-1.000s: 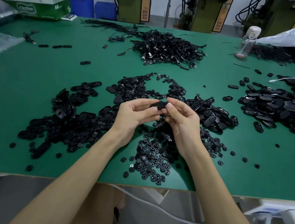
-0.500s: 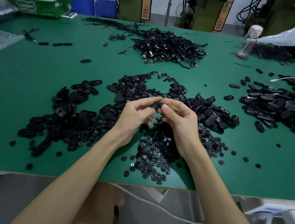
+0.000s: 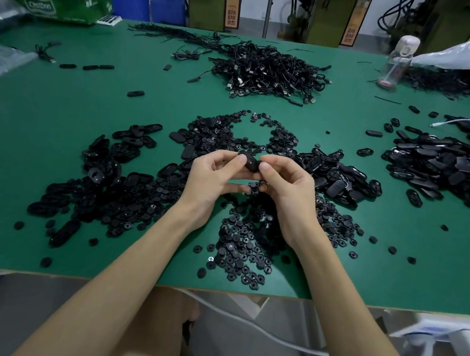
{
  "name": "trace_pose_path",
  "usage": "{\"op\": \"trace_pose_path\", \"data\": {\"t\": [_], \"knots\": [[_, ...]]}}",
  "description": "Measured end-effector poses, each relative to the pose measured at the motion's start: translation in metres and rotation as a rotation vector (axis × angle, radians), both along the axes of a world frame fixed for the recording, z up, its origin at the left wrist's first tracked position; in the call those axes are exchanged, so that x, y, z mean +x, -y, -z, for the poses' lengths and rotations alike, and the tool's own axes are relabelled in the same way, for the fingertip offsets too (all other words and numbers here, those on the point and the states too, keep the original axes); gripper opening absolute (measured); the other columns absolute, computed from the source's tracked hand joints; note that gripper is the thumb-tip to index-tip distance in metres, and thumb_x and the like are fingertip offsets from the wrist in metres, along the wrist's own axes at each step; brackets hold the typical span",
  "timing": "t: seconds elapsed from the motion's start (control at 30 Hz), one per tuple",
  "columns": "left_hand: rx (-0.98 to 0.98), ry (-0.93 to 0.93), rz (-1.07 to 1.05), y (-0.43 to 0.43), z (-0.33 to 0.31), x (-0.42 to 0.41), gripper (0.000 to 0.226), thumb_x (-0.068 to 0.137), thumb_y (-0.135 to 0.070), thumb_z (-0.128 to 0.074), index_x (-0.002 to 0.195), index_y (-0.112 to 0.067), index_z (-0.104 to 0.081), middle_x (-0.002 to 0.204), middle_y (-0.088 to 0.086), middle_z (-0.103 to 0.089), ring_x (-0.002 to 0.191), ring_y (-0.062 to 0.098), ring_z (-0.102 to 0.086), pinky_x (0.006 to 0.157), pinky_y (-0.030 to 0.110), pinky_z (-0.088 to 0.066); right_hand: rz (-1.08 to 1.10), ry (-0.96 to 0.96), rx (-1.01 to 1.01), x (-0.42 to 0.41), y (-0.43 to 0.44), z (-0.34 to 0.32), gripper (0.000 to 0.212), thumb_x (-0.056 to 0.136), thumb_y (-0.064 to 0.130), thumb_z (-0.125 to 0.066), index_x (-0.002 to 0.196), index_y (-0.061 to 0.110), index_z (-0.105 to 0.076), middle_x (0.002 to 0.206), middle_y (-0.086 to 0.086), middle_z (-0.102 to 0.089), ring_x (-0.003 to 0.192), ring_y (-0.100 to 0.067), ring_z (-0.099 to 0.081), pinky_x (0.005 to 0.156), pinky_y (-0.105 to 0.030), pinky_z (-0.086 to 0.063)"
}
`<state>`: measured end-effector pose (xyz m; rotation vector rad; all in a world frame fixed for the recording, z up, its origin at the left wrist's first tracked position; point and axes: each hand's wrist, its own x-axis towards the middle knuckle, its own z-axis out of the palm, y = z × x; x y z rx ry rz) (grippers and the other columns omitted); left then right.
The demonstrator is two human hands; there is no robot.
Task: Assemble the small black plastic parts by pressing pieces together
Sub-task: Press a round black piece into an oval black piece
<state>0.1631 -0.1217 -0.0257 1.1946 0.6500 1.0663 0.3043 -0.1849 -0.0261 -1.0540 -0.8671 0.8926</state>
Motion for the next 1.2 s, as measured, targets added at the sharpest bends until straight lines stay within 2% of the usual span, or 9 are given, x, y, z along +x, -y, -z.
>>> {"op": "trace_pose_path", "data": {"t": [0.2,0.33,0.47,0.63,0.77,0.87,0.93,1.07,1.2], "knots": [[0.011,-0.047,0.035,-0.0004,-0.0003,-0.0018,0.018,0.095,-0.016,-0.074,0.106,-0.001,-0.073,0.104,0.019,-0.077,0.097,0.031,-0.077,0.071,0.031,-0.061,0.092,0.125,-0.003,-0.0026,-0.0008,0.0019,0.009,0.095,0.003,-0.071,0.098,0.011,-0.073,0.083,0.001,-0.074,0.076,-0.011,-0.067,0.067,-0.023,-0.054],[0.036,-0.083,0.047,-0.0008,0.0015,-0.0012,0.020,0.094,-0.010,-0.074,0.108,0.005,-0.072,0.112,0.028,-0.072,0.102,0.032,-0.075,0.074,0.032,-0.061,0.160,0.179,-0.002,-0.0025,-0.0012,0.0028,0.010,0.093,0.003,-0.072,0.097,0.012,-0.072,0.087,-0.004,-0.074,0.076,-0.013,-0.069,0.067,-0.024,-0.054],[0.058,-0.108,0.051,-0.0002,0.0017,0.0003,0.022,0.095,-0.010,-0.073,0.108,0.007,-0.072,0.110,0.026,-0.074,0.100,0.032,-0.076,0.083,0.038,-0.062,0.166,0.195,-0.005,-0.0014,-0.0008,0.0025,0.010,0.092,0.002,-0.073,0.098,0.010,-0.072,0.086,-0.004,-0.074,0.075,-0.010,-0.068,0.066,-0.022,-0.054],[0.035,-0.094,0.053,0.0021,0.0003,0.0002,0.024,0.098,-0.012,-0.069,0.109,0.010,-0.069,0.105,0.026,-0.075,0.096,0.030,-0.077,0.083,0.031,-0.061,0.150,0.247,0.008,-0.0038,-0.0003,0.0019,0.010,0.089,0.000,-0.075,0.096,0.007,-0.073,0.084,-0.006,-0.074,0.076,-0.012,-0.068,0.067,-0.020,-0.053],[0.037,-0.103,0.079,0.0030,0.0012,0.0009,0.024,0.101,-0.010,-0.065,0.109,0.012,-0.067,0.104,0.024,-0.076,0.097,0.032,-0.076,0.083,0.030,-0.062,0.181,0.296,-0.002,-0.0024,-0.0004,0.0035,0.012,0.086,0.009,-0.082,0.094,0.011,-0.074,0.084,-0.006,-0.071,0.076,-0.011,-0.063,0.071,-0.026,-0.054],[0.060,-0.125,0.084,0.0028,0.0013,0.0014,0.024,0.102,-0.010,-0.062,0.110,0.012,-0.067,0.107,0.028,-0.074,0.100,0.036,-0.075,0.085,0.035,-0.062,0.219,0.342,-0.041,-0.0003,-0.0020,0.0058,0.022,0.084,0.018,-0.086,0.101,0.019,-0.072,0.090,-0.005,-0.060,0.078,-0.011,-0.053,0.071,-0.025,-0.050],[0.083,-0.140,0.100,0.0024,0.0011,0.0006,0.023,0.105,-0.011,-0.058,0.109,0.010,-0.067,0.108,0.027,-0.074,0.099,0.035,-0.074,0.082,0.036,-0.062,0.232,0.317,-0.055,0.0006,-0.0020,0.0061,0.029,0.082,0.019,-0.087,0.105,0.021,-0.070,0.092,-0.002,-0.059,0.078,-0.010,-0.054,0.071,-0.024,-0.052],[0.124,-0.170,0.090,0.0020,0.0002,-0.0002,0.019,0.105,-0.011,-0.056,0.109,0.004,-0.067,0.099,0.019,-0.073,0.089,0.024,-0.071,0.070,0.032,-0.060,0.182,0.273,-0.034,-0.0014,-0.0012,0.0044,0.020,0.080,0.016,-0.088,0.094,0.013,-0.074,0.084,-0.002,-0.071,0.074,-0.010,-0.061,0.071,-0.028,-0.054],[0.163,-0.210,0.072,0.0019,0.0012,0.0012,0.013,0.103,-0.008,-0.060,0.109,0.002,-0.067,0.092,0.015,-0.068,0.073,0.017,-0.066,0.057,0.027,-0.053,0.196,0.218,-0.003,-0.0004,-0.0011,0.0054,0.015,0.083,0.015,-0.086,0.091,0.009,-0.076,0.075,0.002,-0.074,0.066,-0.003,-0.065,0.061,-0.017,-0.050]]}}
